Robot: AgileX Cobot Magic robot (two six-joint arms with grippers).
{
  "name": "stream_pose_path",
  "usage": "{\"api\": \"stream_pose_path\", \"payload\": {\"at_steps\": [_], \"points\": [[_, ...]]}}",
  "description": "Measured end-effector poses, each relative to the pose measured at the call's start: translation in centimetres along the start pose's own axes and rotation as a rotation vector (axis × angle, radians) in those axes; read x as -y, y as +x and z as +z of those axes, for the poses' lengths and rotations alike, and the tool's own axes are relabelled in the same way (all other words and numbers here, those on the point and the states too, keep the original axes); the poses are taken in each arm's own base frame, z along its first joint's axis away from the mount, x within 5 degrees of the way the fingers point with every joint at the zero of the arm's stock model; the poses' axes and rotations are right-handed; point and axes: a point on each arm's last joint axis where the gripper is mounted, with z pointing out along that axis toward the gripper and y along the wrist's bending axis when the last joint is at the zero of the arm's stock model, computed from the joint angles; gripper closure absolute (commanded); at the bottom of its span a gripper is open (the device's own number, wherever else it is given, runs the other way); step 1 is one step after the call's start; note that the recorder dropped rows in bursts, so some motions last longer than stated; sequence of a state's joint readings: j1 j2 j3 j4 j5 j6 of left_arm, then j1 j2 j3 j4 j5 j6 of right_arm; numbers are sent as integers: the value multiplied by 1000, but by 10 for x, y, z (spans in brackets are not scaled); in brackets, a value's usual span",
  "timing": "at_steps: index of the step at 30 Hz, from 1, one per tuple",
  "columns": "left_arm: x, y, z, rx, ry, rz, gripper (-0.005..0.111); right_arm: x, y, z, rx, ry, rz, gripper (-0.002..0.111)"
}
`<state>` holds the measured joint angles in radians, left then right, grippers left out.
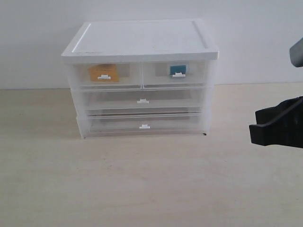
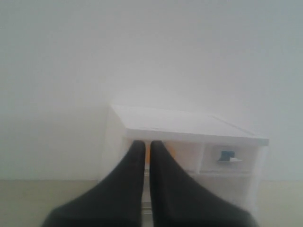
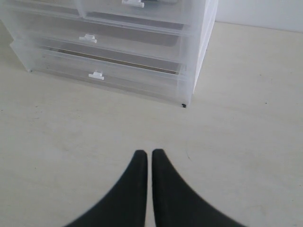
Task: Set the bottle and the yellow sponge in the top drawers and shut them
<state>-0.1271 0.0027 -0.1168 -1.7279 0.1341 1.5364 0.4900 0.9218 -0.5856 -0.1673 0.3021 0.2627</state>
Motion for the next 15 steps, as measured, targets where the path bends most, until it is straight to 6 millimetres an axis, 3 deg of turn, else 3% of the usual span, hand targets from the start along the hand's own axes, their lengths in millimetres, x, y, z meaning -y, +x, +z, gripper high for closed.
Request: {"api": "stream_pose_path", "payload": {"at_steps": [5,15], "points": [[0,6,0,-67,-5,-49,103,0,0,0,0,0,0,108],[-17,26,-3,-224,-168,78,103,0,0,0,0,-1,2,108]]}}
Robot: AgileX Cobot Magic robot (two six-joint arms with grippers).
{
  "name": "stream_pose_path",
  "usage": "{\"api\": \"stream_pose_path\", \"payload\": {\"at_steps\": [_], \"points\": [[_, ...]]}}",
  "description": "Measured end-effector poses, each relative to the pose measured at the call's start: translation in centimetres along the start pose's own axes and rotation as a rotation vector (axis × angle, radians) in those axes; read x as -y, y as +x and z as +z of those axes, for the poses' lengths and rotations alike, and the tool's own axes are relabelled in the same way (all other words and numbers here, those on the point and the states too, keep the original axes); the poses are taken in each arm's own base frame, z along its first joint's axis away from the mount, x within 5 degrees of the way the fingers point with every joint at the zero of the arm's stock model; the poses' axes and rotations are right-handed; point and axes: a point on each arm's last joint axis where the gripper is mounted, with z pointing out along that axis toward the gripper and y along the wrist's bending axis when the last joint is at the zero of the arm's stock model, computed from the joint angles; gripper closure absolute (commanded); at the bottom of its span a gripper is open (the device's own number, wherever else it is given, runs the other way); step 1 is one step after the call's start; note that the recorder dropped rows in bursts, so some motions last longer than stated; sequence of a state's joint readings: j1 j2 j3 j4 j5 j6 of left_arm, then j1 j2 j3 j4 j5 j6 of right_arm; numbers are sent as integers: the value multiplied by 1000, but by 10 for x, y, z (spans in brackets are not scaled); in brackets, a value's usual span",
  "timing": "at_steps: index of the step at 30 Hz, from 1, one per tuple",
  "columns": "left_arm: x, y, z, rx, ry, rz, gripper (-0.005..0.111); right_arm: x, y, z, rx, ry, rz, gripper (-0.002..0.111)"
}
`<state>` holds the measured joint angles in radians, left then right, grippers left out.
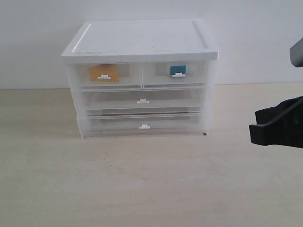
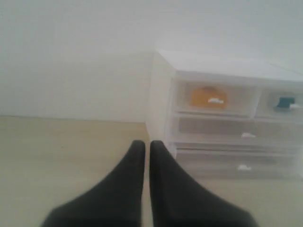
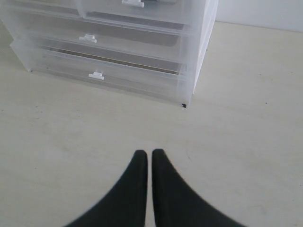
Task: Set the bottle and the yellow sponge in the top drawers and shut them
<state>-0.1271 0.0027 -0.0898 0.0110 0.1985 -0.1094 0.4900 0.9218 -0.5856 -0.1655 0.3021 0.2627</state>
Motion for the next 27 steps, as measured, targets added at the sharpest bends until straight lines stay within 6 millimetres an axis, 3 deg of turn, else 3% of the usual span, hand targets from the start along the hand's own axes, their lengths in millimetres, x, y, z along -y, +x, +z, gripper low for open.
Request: {"api": "stream_pose_path", "payload": {"at_steps": [6,16,27], "points": [[-3,27,5,-75,-10,84,103,0,0,0,0,0,0,108],[-5,41,3,-217,-24,88,103,0,0,0,0,0,0,108],[-11,41,2,-225,-131,63,103,0,0,0,0,0,0,108]]}}
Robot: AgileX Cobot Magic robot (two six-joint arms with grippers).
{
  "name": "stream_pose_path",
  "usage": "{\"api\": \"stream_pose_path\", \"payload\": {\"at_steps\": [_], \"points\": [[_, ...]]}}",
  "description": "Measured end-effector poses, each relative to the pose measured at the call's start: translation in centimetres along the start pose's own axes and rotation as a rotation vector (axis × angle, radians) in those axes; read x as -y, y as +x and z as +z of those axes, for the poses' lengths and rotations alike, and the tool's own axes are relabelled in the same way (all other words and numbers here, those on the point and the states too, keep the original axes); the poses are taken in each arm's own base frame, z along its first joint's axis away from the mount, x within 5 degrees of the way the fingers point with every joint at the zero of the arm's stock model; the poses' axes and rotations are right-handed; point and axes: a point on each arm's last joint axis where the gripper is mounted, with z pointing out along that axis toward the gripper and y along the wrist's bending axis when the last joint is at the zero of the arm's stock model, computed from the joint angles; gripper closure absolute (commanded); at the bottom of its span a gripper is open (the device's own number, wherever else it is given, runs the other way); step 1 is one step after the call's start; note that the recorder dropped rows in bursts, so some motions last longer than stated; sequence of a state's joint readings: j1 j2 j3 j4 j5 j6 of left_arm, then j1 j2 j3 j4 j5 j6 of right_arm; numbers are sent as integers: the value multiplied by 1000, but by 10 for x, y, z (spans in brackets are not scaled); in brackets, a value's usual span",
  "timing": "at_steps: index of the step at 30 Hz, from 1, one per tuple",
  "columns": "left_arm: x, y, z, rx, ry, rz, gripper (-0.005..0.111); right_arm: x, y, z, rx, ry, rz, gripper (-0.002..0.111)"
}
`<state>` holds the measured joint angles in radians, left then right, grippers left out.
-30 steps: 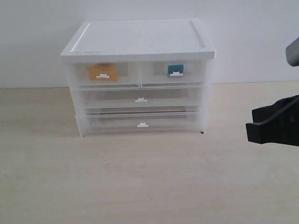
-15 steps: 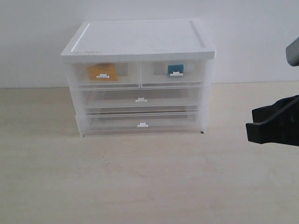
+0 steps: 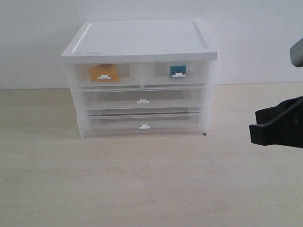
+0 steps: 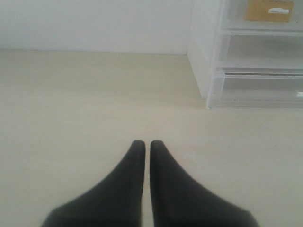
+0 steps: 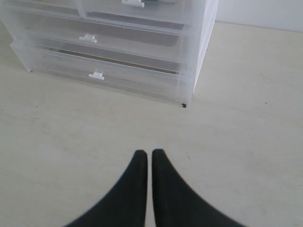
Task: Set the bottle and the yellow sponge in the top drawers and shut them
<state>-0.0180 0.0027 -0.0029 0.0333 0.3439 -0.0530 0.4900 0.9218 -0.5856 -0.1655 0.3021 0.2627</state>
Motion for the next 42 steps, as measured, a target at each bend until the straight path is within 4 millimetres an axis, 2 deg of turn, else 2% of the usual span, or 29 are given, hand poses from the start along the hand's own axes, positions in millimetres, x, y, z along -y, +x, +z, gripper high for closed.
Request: {"api": "stream_pose_path", "payload": {"at_steps": [35,38,42], "points": [[0,0,0,0,-4,-4,103,-1,-4,-1,40,-9,-5,108],[0,0,0,0,-4,-4,103,2,-4,-12,118,-8,-26,108],[0,0,0,0,-4,-4,103,7,14,-30,230,-4,-18,108]]}}
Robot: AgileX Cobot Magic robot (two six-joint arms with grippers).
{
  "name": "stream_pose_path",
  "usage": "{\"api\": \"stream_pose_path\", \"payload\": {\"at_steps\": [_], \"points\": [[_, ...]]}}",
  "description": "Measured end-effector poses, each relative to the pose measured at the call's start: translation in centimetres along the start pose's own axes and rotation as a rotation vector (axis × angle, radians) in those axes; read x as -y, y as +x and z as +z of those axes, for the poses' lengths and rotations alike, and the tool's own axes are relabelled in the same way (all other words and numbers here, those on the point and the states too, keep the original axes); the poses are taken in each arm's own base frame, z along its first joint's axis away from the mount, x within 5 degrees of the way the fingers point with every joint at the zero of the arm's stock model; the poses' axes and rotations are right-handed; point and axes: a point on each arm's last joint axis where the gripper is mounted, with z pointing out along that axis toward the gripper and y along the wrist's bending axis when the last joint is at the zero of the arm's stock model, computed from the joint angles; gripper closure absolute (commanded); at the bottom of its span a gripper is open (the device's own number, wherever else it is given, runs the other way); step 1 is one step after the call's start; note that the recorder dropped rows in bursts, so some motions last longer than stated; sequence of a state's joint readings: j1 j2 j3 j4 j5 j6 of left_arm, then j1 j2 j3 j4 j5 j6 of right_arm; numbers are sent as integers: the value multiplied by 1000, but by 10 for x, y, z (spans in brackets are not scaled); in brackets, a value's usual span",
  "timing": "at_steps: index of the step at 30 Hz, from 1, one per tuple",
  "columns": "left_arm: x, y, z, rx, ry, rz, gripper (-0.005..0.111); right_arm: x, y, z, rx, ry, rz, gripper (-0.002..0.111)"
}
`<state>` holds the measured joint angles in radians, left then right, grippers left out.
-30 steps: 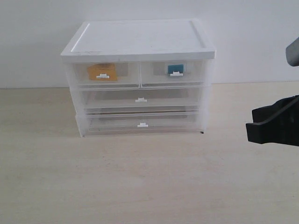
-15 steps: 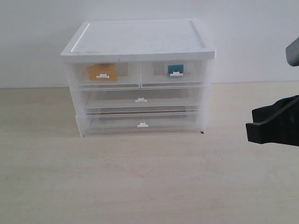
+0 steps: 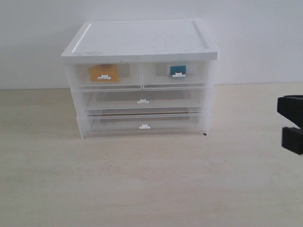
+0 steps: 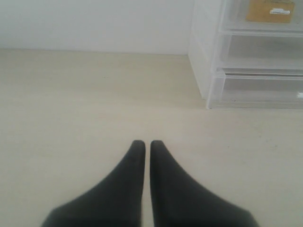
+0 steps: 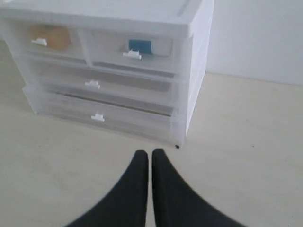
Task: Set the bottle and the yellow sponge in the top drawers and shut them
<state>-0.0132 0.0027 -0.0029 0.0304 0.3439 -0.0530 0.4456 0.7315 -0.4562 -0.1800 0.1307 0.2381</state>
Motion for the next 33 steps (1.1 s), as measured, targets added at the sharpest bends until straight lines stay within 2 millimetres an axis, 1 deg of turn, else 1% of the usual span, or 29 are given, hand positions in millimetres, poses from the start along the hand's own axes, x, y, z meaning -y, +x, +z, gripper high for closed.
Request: {"api": "stream_pose_path", "payload": {"at_steps": [3,5,8,9,10,13,15,20,23,25,27,29,33], "points": [[0,0,0,0,0,0,103,0,16,-17,138,-29,7,108],[0,0,0,0,0,0,103,-1,29,-28,239,-59,58,108],[0,0,0,0,0,0,103,-1,50,-41,335,-98,140,108],[0,0,0,0,0,0,103,0,63,-46,376,-110,165,108],[0,0,0,0,0,0,103,1,70,-48,392,-107,173,108],[0,0,0,0,0,0,103,6,84,-54,435,-54,200,108],[0,0,0,0,0,0,103,10,85,-58,450,-7,209,108],[0,0,0,0,0,0,103,18,93,-64,427,121,205,108],[0,0,0,0,0,0,103,22,103,-65,348,201,197,108],[0,0,0,0,0,0,103,25,115,-66,228,268,132,108],[0,0,0,0,0,0,103,26,123,-65,137,290,94,108],[0,0,0,0,0,0,103,27,127,-65,92,298,87,108],[0,0,0,0,0,0,103,27,129,-64,77,301,85,108]]}}
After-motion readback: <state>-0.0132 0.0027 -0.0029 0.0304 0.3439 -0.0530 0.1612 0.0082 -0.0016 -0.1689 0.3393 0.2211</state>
